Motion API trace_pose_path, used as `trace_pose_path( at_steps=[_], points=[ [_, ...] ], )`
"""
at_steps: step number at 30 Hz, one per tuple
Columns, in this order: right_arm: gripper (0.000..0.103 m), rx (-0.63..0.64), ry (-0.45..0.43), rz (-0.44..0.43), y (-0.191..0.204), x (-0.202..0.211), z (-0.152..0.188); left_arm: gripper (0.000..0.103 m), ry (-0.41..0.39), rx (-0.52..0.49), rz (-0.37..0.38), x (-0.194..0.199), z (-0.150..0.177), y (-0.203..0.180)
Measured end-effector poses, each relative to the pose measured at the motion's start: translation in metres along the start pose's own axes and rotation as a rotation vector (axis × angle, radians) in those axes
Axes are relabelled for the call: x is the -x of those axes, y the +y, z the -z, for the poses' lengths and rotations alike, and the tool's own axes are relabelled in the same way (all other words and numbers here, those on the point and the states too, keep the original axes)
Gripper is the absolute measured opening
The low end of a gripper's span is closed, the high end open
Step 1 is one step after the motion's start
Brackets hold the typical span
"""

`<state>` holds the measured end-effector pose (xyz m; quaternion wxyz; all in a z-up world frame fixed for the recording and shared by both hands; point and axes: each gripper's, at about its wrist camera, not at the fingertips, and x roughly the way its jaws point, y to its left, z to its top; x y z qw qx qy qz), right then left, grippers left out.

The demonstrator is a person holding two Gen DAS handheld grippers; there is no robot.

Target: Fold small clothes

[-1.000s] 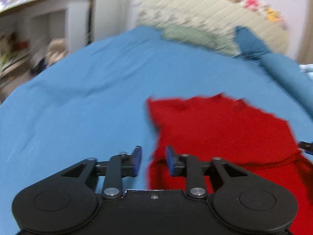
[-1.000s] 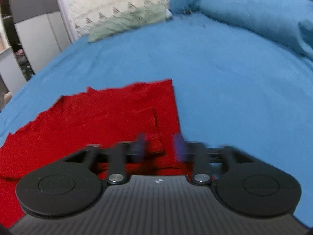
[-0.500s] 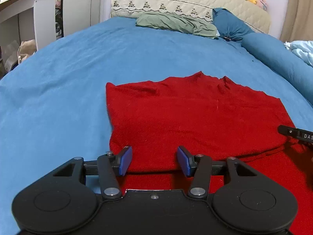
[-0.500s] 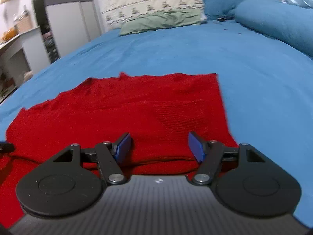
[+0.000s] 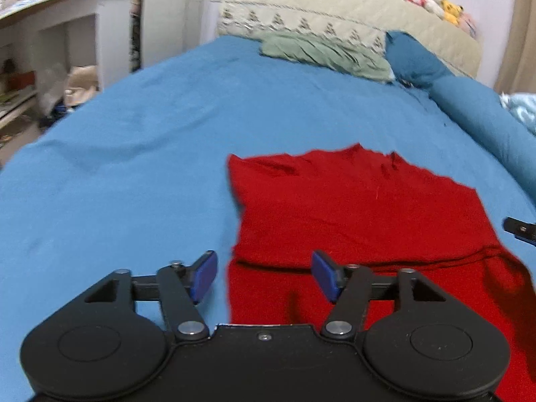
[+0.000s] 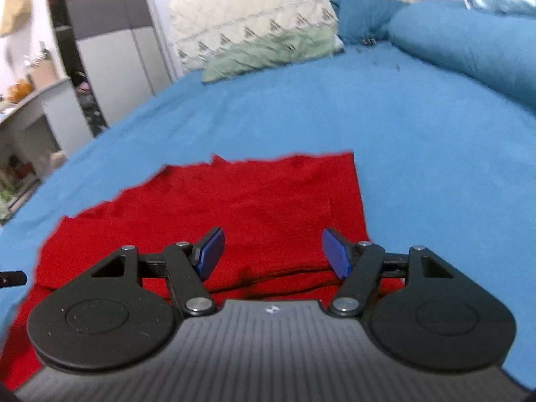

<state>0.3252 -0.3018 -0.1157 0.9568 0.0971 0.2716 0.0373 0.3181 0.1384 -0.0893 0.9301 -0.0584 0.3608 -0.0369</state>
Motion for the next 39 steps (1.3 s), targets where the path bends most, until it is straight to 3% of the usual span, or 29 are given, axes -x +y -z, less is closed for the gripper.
trace_pose_path(
  at_steps=[3,6,9,14,17,20,26,32,36,39],
  points=[
    [0.082,0.043,-0.008,-0.016,0.001,0.052,-0.010,0.073,-0.004,0.010,-0.009,0.051,0.007,0.009],
    [0.085,0.065,0.000,-0.037,-0.002,0.107,-0.012,0.086,0.008,0.012,-0.015,0.097,0.019,0.012],
    [0.089,0.087,0.018,-0.052,-0.003,0.157,-0.007,0.088,0.036,0.023,0.014,0.133,0.037,0.013],
    [0.089,0.090,0.115,-0.038,-0.012,0.225,0.032,0.088,0.109,-0.011,0.005,0.168,0.085,-0.001],
    [0.089,0.065,0.181,-0.020,-0.022,0.248,0.064,0.087,0.163,0.024,0.023,0.172,0.114,-0.004],
    [0.089,0.037,0.236,0.017,-0.032,0.262,0.099,0.080,0.210,0.070,0.027,0.168,0.140,-0.005],
    [0.087,0.018,0.300,0.067,-0.043,0.270,0.147,0.071,0.221,0.053,-0.008,0.162,0.168,-0.014],
    [0.083,0.012,0.339,0.098,-0.042,0.255,0.170,0.061,0.211,0.053,-0.059,0.150,0.178,-0.015],
    [0.079,0.040,0.342,0.118,-0.040,0.249,0.178,0.060,0.205,0.053,-0.058,0.146,0.183,-0.014],
    [0.073,0.057,0.339,0.111,-0.037,0.248,0.180,0.053,0.202,0.062,-0.051,0.147,0.186,-0.015]
  ],
)
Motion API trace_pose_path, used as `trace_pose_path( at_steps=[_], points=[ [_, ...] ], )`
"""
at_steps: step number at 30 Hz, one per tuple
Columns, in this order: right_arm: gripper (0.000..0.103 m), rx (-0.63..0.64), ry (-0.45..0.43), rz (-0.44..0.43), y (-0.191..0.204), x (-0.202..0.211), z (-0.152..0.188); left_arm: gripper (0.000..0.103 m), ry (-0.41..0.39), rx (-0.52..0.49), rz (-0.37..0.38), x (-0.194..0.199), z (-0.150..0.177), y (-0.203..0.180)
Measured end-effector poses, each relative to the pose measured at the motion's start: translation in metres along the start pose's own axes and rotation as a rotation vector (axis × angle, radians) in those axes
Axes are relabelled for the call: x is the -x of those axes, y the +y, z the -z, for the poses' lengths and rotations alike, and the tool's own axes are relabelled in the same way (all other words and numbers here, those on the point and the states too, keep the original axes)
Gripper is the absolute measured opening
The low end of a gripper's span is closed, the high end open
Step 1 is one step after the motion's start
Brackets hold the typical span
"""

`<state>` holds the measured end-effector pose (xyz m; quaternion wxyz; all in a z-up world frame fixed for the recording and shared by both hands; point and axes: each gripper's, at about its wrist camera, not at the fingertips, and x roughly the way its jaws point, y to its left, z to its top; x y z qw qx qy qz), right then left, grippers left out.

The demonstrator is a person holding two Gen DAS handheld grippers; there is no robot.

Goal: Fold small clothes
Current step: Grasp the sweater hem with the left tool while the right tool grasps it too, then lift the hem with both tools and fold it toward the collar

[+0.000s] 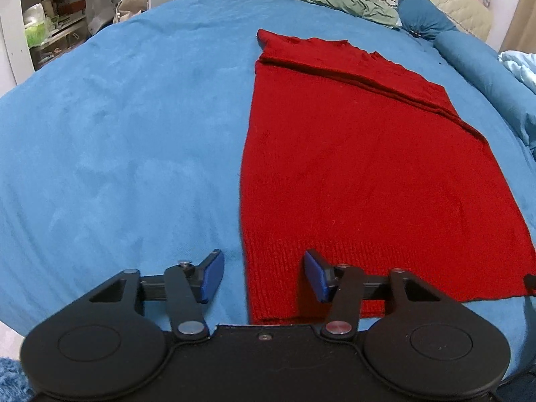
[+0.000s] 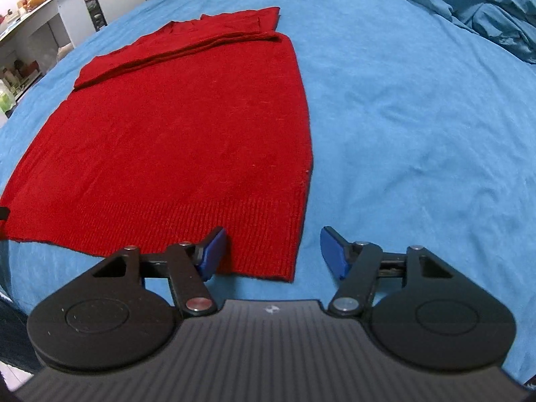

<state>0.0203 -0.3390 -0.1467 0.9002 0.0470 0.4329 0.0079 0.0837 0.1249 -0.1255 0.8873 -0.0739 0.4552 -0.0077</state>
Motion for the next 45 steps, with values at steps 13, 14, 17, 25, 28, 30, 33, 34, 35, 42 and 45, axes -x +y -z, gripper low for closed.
trace_pose_path(
  at_steps=[13,14,17,25,28,30,33,34,35,42,45],
  points=[
    [0.029,-0.004,-0.022,-0.026,0.004,0.000,0.001,0.007,0.015,-0.001,0.024,0.007,0.001,-0.002],
    [0.023,-0.009,-0.023,-0.029,0.004,0.002,-0.001,0.006,0.017,0.004,0.025,0.009,0.000,-0.002],
    [0.022,-0.040,-0.035,-0.060,-0.001,0.011,-0.008,0.005,0.008,0.015,0.043,0.017,-0.006,0.000],
    [0.021,-0.252,-0.134,-0.250,-0.035,0.051,-0.054,0.005,-0.069,0.060,0.147,0.059,-0.046,0.003],
    [0.021,-0.305,-0.185,-0.324,-0.044,0.056,-0.093,0.005,-0.122,0.080,0.196,0.068,-0.081,0.004],
    [0.020,-0.328,-0.216,-0.363,-0.047,0.051,-0.129,0.005,-0.157,0.089,0.217,0.065,-0.116,0.005],
    [0.020,-0.344,-0.264,-0.408,-0.047,0.031,-0.200,0.005,-0.209,0.102,0.238,0.045,-0.183,0.005],
    [0.020,-0.336,-0.281,-0.412,-0.045,0.021,-0.227,0.005,-0.237,0.089,0.222,0.034,-0.211,-0.001],
    [0.020,-0.326,-0.292,-0.406,-0.042,0.010,-0.252,0.005,-0.254,0.082,0.205,0.024,-0.234,-0.007],
    [0.020,-0.344,-0.277,-0.278,-0.038,-0.130,-0.375,0.005,-0.225,0.142,0.114,-0.114,-0.352,-0.028],
    [0.020,-0.345,-0.219,-0.211,-0.031,-0.194,-0.384,0.005,-0.166,0.195,0.067,-0.180,-0.361,-0.024]
  ],
)
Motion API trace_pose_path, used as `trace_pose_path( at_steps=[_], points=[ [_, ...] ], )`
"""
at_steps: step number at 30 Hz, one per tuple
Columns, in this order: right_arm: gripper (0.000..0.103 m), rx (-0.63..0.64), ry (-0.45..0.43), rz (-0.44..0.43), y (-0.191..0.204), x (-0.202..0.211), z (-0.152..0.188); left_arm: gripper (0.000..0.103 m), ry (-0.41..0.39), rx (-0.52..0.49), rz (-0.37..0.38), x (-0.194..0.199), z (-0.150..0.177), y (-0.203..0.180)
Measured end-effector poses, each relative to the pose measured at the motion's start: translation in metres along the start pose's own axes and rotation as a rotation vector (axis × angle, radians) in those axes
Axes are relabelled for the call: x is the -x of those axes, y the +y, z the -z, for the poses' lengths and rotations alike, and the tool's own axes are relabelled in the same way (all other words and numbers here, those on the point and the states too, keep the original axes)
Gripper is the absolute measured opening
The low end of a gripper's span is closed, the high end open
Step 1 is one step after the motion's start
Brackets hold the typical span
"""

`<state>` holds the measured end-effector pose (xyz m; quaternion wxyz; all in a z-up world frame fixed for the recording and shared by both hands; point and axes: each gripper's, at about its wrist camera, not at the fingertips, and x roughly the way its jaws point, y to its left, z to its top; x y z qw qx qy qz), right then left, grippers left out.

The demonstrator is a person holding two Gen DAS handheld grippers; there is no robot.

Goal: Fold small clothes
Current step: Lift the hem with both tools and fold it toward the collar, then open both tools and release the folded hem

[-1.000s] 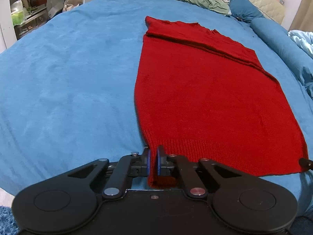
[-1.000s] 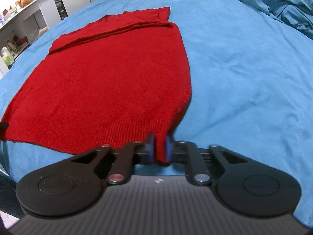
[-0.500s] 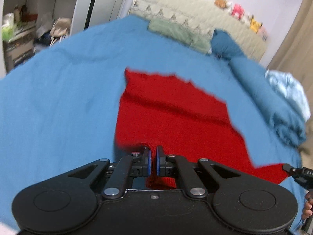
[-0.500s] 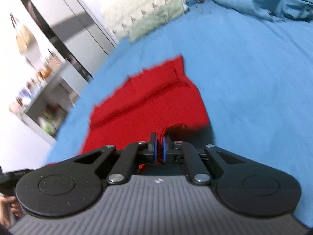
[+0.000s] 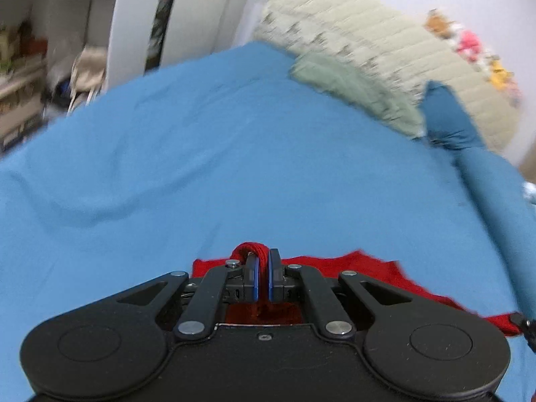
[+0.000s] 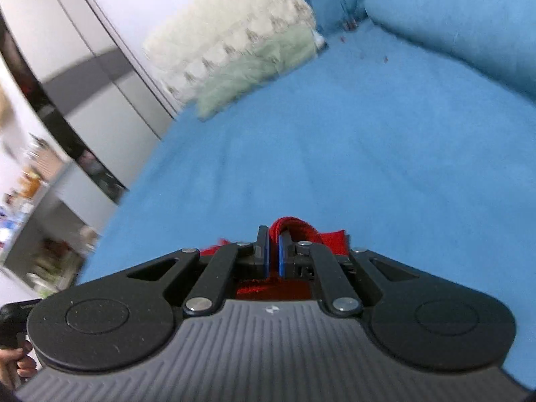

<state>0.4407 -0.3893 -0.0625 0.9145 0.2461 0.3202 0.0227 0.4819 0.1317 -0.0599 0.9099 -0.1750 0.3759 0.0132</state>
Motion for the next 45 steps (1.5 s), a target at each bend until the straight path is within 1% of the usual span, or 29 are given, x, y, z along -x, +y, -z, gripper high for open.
trace_pose_path(
  at_steps=[2,5,9,10,11,12,13,14,15,16,18,19,21,22,24,26,28,29,30,31,33,35,37,38,39,40,41,43,45],
  points=[
    [0.020,-0.014,0.013,0.021,-0.005,-0.029,0.006,0.005,0.026,0.015,-0.029,-0.030,0.007,0.006],
    [0.020,-0.014,0.003,0.033,-0.013,-0.055,0.005,0.005,0.034,-0.016,-0.053,-0.057,0.011,0.008],
    [0.021,0.013,-0.018,0.024,-0.016,-0.072,-0.001,0.005,0.029,-0.018,-0.059,-0.065,0.011,0.007],
    [0.024,0.021,-0.020,0.017,-0.013,-0.073,0.003,0.010,0.024,-0.010,-0.061,-0.065,0.010,0.007],
    [0.027,0.038,-0.024,0.011,-0.012,-0.073,0.003,0.015,0.017,0.007,-0.051,-0.062,0.008,0.008],
    [0.042,0.057,-0.032,0.009,-0.010,-0.069,0.003,0.025,0.010,0.026,-0.042,-0.061,0.005,0.008],
    [0.056,0.078,-0.049,0.015,-0.009,-0.064,0.005,0.053,-0.006,0.034,-0.039,-0.055,0.004,0.005],
    [0.081,0.111,-0.086,0.027,-0.005,-0.056,0.008,0.066,-0.039,0.029,-0.039,-0.045,0.004,0.004],
    [0.091,0.138,-0.116,0.027,-0.002,-0.049,0.012,0.083,-0.072,0.013,-0.043,-0.033,0.004,0.001],
    [0.091,0.177,-0.132,0.008,0.002,-0.041,0.017,0.090,-0.110,-0.018,-0.044,-0.019,0.008,-0.002],
    [0.091,0.272,-0.129,-0.019,0.012,-0.026,0.032,0.092,-0.147,-0.120,-0.043,0.007,0.020,-0.011],
    [0.091,0.311,-0.122,-0.028,0.016,-0.021,0.041,0.093,-0.151,-0.176,-0.037,0.018,0.029,-0.016],
    [0.091,0.365,-0.080,-0.057,0.022,-0.016,0.062,0.093,-0.135,-0.262,0.003,0.029,0.051,-0.024],
    [0.091,0.375,-0.061,-0.062,0.024,-0.016,0.071,0.093,-0.115,-0.291,0.019,0.030,0.061,-0.026],
    [0.091,0.387,-0.005,-0.066,0.026,-0.023,0.090,0.093,-0.043,-0.330,0.033,0.023,0.082,-0.028],
    [0.091,0.393,0.042,-0.036,0.025,-0.034,0.109,0.093,0.006,-0.347,0.016,0.010,0.100,-0.026],
    [0.091,0.400,0.091,0.018,0.021,-0.047,0.122,0.093,0.060,-0.353,-0.009,-0.005,0.113,-0.021],
    [0.092,0.411,0.074,0.024,0.020,-0.048,0.128,0.093,0.070,-0.371,-0.017,-0.011,0.118,-0.019],
    [0.093,0.421,0.058,0.025,0.020,-0.047,0.133,0.093,0.048,-0.397,-0.022,-0.011,0.122,-0.019],
    [0.094,0.426,0.053,0.030,0.020,-0.047,0.136,0.093,0.044,-0.409,-0.031,-0.011,0.124,-0.021],
    [0.095,0.449,0.057,0.042,0.026,-0.046,0.142,0.093,0.053,-0.409,-0.051,-0.010,0.122,-0.027],
    [0.095,0.464,0.066,0.048,0.030,-0.042,0.139,0.093,0.057,-0.398,-0.055,-0.006,0.119,-0.031],
    [0.095,0.441,0.072,0.041,0.031,-0.028,0.134,0.093,0.050,-0.370,-0.036,0.005,0.114,-0.038],
    [0.094,0.429,0.066,0.013,0.033,-0.017,0.129,0.093,0.041,-0.352,-0.023,0.015,0.113,-0.041],
    [0.094,0.427,0.050,-0.008,0.036,-0.002,0.126,0.093,0.042,-0.343,-0.020,0.022,0.110,-0.044],
    [0.094,0.433,0.034,-0.006,0.039,0.011,0.122,0.093,0.047,-0.337,-0.024,0.031,0.108,-0.047],
    [0.094,0.443,0.013,0.008,0.040,0.027,0.118,0.093,0.046,-0.335,-0.013,0.041,0.108,-0.053],
    [0.094,0.459,-0.026,0.045,0.037,0.056,0.120,0.095,0.043,-0.343,0.028,0.053,0.108,-0.063],
    [0.095,0.460,-0.052,0.087,0.028,0.078,0.123,0.102,0.048,-0.350,0.066,0.062,0.112,-0.076]
  ],
)
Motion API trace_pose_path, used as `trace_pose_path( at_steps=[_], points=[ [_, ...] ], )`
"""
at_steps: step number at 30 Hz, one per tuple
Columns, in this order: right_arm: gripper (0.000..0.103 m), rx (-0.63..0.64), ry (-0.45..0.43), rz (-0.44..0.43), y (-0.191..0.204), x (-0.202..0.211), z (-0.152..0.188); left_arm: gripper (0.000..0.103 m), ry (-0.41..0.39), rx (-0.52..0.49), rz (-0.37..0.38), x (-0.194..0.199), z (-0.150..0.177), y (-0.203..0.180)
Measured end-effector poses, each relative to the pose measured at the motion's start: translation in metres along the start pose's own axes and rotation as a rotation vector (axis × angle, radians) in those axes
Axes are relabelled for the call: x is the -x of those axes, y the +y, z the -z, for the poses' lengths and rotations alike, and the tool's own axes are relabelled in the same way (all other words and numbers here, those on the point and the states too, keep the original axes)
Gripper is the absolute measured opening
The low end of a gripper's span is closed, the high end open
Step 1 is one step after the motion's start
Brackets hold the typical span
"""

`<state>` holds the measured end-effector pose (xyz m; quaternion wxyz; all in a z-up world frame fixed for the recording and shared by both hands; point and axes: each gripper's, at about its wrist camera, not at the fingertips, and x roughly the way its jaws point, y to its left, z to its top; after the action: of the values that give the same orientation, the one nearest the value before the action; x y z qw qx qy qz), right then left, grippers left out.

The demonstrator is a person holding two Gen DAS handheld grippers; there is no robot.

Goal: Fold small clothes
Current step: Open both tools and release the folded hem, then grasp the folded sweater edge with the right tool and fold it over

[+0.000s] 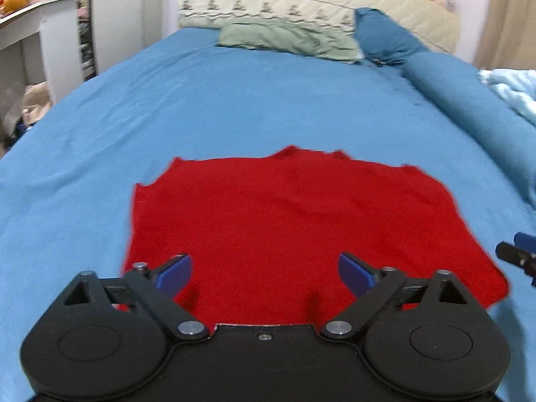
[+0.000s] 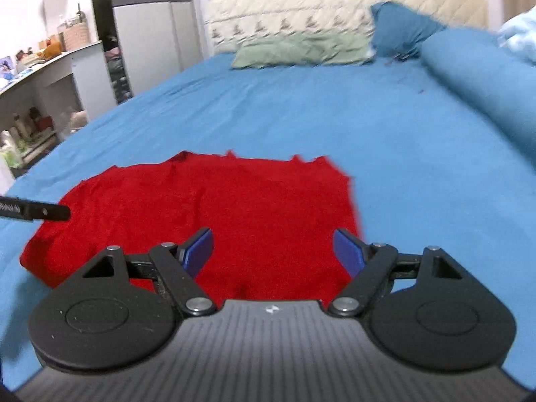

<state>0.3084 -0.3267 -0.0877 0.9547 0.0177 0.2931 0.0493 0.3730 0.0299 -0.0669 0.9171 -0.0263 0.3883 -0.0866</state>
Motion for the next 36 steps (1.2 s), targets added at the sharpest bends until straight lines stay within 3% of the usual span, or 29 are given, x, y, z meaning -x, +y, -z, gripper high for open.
trace_pose_path(
  at_steps=[7,17,19,21,23,24,29,33,36],
  points=[
    [0.095,-0.073,0.032,0.064,-0.026,0.006,0.033,0.103,0.044,0.005,0.057,-0.028,0.003,-0.042],
    [0.086,-0.117,0.041,0.161,-0.023,-0.050,0.067,0.103,0.128,-0.070,-0.026,-0.086,0.025,-0.056],
    [0.079,-0.087,0.028,0.165,-0.017,-0.053,0.069,0.103,0.140,-0.111,-0.040,-0.089,0.027,-0.058],
    [0.053,-0.088,0.035,0.125,-0.015,-0.052,0.068,0.103,0.149,-0.122,-0.041,-0.093,0.027,-0.059],
    [0.034,-0.112,0.057,0.093,-0.016,-0.052,0.062,0.103,0.159,-0.107,-0.028,-0.095,0.026,-0.054],
    [0.030,-0.139,0.071,0.085,-0.017,-0.052,0.059,0.103,0.165,-0.102,-0.022,-0.096,0.024,-0.053],
    [0.025,-0.370,0.040,-0.035,-0.026,-0.030,0.022,0.103,0.153,-0.076,0.024,-0.078,0.016,-0.041],
    [0.025,-0.356,-0.055,-0.214,0.012,-0.010,-0.033,0.103,0.068,-0.056,0.013,-0.039,0.008,-0.009],
    [0.026,-0.283,-0.088,-0.389,0.068,-0.009,-0.067,0.103,0.019,-0.050,-0.023,-0.003,0.012,0.025]
  ],
)
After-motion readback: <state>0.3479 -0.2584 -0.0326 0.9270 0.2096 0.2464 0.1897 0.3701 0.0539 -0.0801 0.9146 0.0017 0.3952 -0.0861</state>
